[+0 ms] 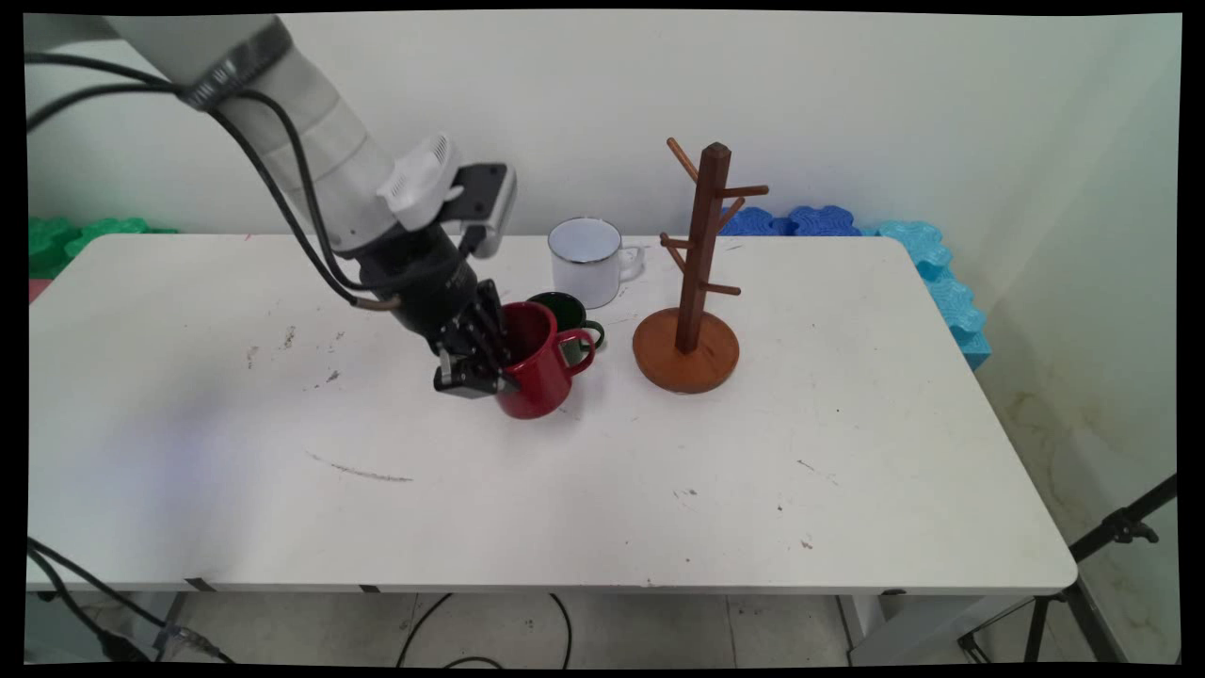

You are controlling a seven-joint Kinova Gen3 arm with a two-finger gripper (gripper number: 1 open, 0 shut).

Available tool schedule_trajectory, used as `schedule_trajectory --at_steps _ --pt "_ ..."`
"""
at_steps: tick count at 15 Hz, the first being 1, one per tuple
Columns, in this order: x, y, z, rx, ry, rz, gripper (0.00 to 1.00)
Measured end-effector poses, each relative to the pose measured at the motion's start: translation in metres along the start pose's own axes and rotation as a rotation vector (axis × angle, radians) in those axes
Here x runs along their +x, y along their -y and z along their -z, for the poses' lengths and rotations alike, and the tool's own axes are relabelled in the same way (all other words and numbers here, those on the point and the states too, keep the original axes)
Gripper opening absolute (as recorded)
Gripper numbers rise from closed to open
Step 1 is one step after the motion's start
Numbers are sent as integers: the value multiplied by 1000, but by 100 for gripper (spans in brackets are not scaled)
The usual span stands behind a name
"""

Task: Place the picked object on the table

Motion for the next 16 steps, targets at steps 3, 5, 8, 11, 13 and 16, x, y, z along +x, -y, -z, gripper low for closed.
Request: schedule_trajectory --at_steps 3,5,8,11,13,16 --pt "0 1 -13 -1 30 -3 0" --pt "-1 1 -24 0 50 -2 0" --pt "-1 2 -36 3 64 -5 0" --pt "0 3 -49 6 74 -8 0" --pt "0 3 -58 8 78 -10 0" --pt "-1 3 -69 13 83 -16 0"
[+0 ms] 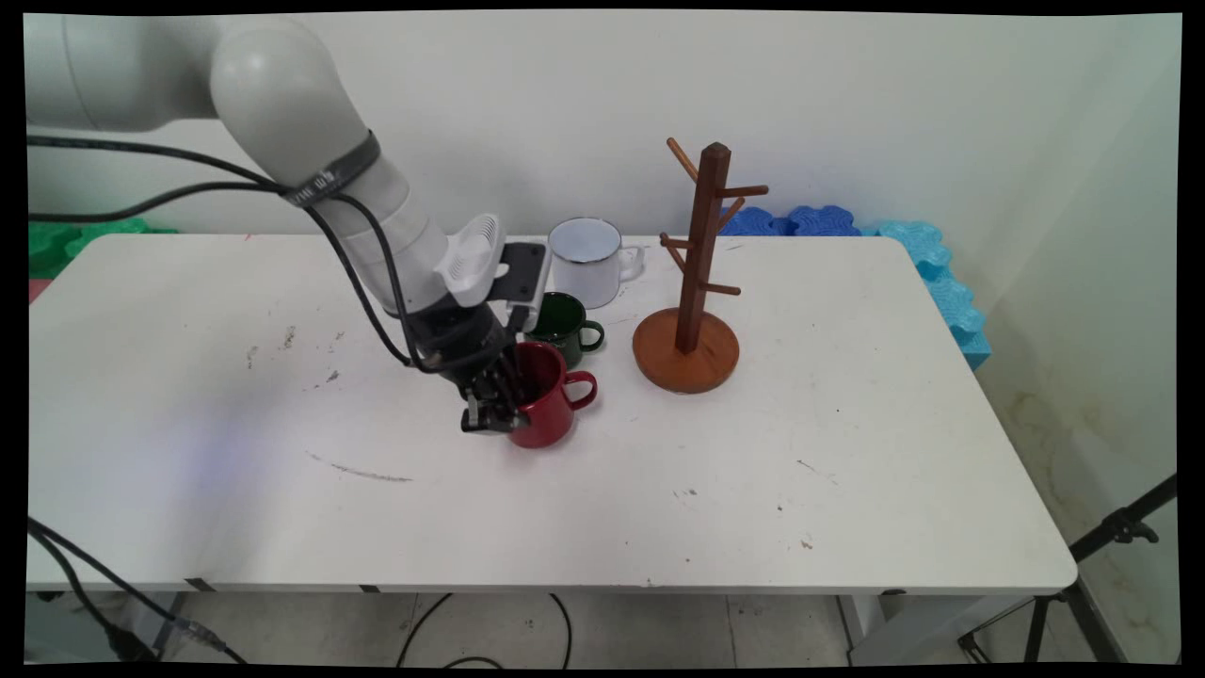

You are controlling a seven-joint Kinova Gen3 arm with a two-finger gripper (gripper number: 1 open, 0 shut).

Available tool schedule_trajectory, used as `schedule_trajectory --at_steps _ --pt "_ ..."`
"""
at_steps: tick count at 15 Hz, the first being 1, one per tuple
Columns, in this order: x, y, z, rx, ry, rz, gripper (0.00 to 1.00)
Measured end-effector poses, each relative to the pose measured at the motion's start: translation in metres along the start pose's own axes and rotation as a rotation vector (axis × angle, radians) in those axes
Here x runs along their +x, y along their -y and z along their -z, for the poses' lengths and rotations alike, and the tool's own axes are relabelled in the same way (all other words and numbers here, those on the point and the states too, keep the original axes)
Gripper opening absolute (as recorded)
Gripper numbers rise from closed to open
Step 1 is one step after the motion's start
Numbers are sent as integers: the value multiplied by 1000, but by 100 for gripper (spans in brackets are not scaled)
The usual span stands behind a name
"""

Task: Place the picked object on the table

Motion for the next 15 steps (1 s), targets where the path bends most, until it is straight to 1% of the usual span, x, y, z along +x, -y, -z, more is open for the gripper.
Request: schedule_trajectory --at_steps 6,15 --pt "1 1 -16 10 -1 -10 0" --pt "1 3 -28 18 -2 -13 0"
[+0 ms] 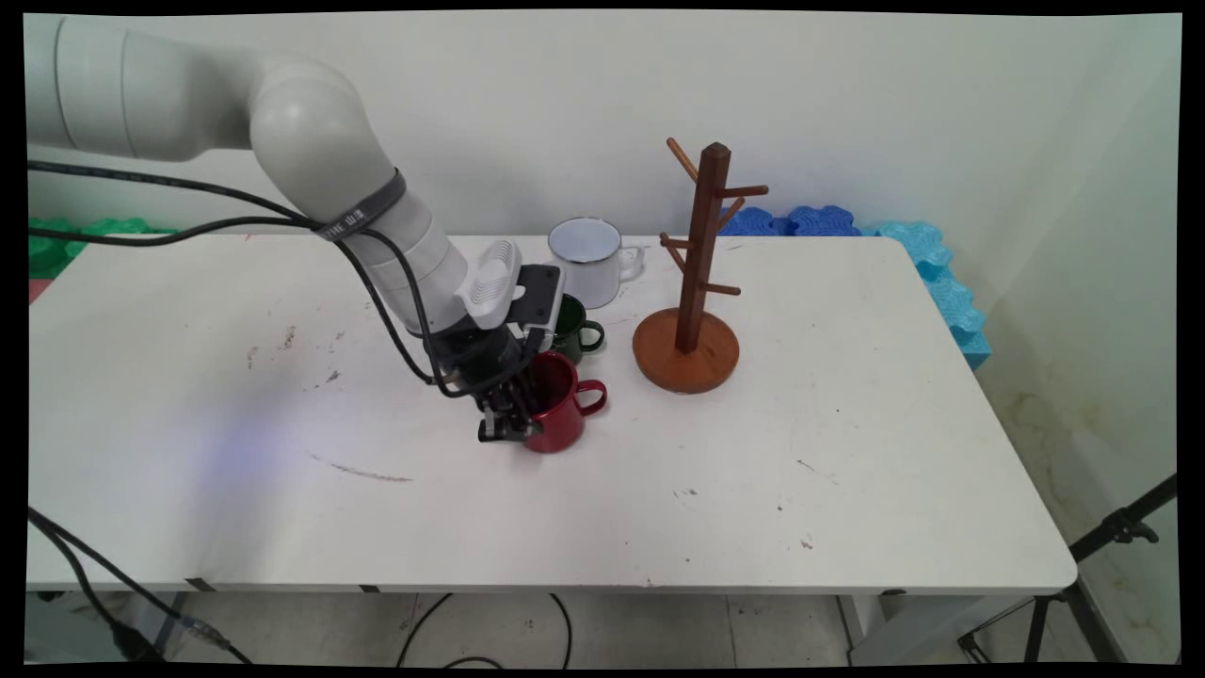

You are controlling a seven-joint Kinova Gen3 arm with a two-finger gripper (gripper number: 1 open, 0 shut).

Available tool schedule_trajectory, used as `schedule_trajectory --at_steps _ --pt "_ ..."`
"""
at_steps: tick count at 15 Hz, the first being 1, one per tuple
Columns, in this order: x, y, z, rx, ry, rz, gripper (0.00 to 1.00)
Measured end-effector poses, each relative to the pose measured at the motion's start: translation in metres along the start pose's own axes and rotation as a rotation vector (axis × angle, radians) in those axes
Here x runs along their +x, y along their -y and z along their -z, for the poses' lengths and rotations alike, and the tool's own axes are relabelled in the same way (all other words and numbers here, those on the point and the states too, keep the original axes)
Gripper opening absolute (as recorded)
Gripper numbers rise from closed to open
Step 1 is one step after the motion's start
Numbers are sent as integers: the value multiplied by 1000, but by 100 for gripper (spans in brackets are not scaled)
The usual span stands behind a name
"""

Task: Place the picked object on the table

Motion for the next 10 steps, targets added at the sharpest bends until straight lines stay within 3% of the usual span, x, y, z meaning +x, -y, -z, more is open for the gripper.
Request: schedule_trajectory --at_steps 2,3,10 --pt "0 1 -2 0 -1 1 0" --pt "0 1 -2 1 -3 2 100" --pt "5 0 2 7 -35 -2 100"
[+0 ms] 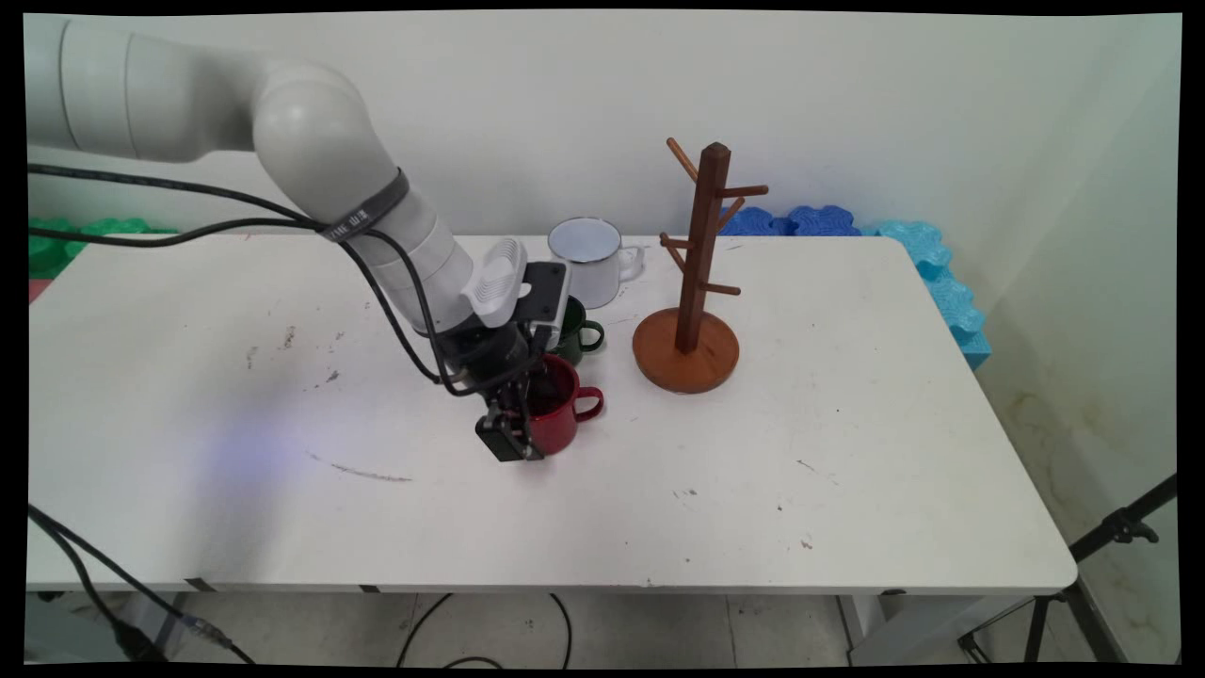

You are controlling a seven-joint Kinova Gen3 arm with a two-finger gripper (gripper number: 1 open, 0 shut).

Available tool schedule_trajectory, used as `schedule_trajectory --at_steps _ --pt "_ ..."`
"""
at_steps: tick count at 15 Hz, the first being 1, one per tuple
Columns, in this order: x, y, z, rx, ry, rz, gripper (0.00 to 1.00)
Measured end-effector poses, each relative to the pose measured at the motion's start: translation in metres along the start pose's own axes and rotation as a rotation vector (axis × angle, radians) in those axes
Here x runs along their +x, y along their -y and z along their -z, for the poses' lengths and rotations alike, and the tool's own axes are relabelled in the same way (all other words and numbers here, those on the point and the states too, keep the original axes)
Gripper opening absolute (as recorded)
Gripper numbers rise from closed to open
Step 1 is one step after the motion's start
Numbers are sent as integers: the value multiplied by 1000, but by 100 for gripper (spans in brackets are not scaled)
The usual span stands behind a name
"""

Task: Place the picked object on the table

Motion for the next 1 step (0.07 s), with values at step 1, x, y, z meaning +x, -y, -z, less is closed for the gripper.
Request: schedule_trajectory --at_steps 1 --pt "1 0 3 2 -11 2 100"
